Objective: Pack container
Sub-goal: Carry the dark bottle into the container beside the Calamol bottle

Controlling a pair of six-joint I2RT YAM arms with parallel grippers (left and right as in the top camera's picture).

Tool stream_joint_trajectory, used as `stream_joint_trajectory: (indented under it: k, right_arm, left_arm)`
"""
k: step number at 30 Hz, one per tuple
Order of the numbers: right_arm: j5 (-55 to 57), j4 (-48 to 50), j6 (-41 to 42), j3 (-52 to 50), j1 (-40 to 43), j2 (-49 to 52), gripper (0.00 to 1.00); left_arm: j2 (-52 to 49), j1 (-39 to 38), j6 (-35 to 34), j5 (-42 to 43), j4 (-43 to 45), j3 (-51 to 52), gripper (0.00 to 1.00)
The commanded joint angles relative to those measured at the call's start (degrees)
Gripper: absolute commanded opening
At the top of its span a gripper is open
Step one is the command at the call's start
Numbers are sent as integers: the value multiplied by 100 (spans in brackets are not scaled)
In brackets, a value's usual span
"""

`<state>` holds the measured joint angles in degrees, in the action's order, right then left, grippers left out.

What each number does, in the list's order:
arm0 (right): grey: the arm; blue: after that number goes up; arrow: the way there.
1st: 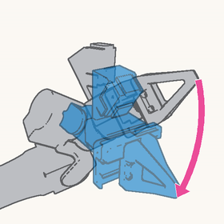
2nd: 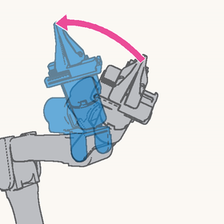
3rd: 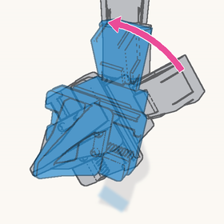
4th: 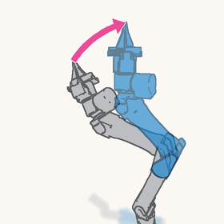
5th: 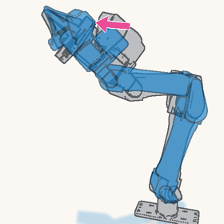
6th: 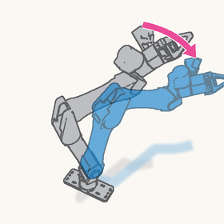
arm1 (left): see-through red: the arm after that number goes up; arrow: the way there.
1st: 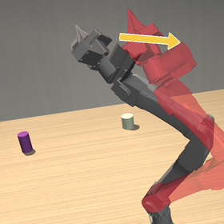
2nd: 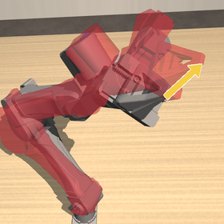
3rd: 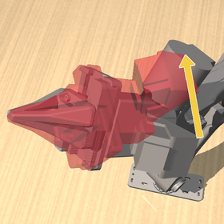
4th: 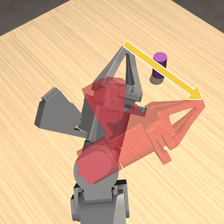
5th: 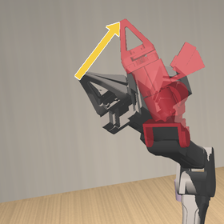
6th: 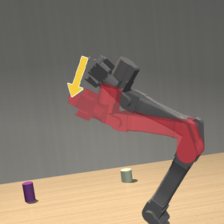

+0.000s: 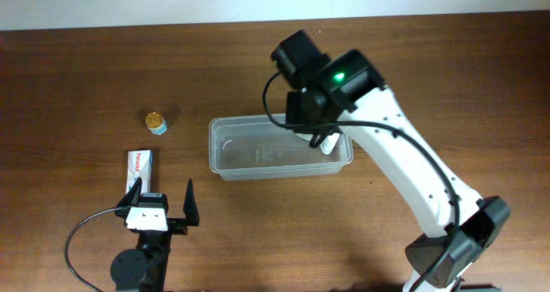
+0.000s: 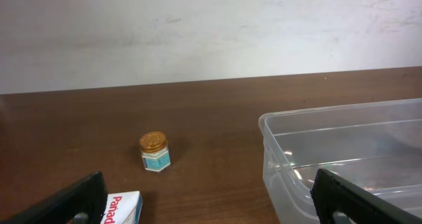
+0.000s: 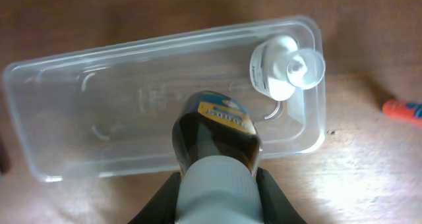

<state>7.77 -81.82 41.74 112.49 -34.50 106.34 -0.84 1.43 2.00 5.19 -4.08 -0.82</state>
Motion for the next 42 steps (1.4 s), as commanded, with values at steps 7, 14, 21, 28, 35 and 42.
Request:
stream_joint_trajectory:
  k: [7,14,21,28,35,42]
  right_arm:
    - [632,765,1322,-986,-74,-85,24]
    - [649,1683,1478,-1722,-70,-85,24]
    - [966,2081,1777,-2127,-70,-81,23]
    - [1152,2426,2321,-2524,-70,-68,23]
    - [1226,2883,2529,-2793,-70,11,23]
    - [1342,2977,2830,-2846,-70,170,23]
  left_arm:
    - [17,28,87,61,-4,31,99]
    - [17,28,87,61,-4,31,99]
    - [17,28,87,61,-2,31,99]
    - [17,28,87,61,-4,31,99]
    - [17,28,87,61,-2,31,99]
    - [17,28,87,61,-4,31,99]
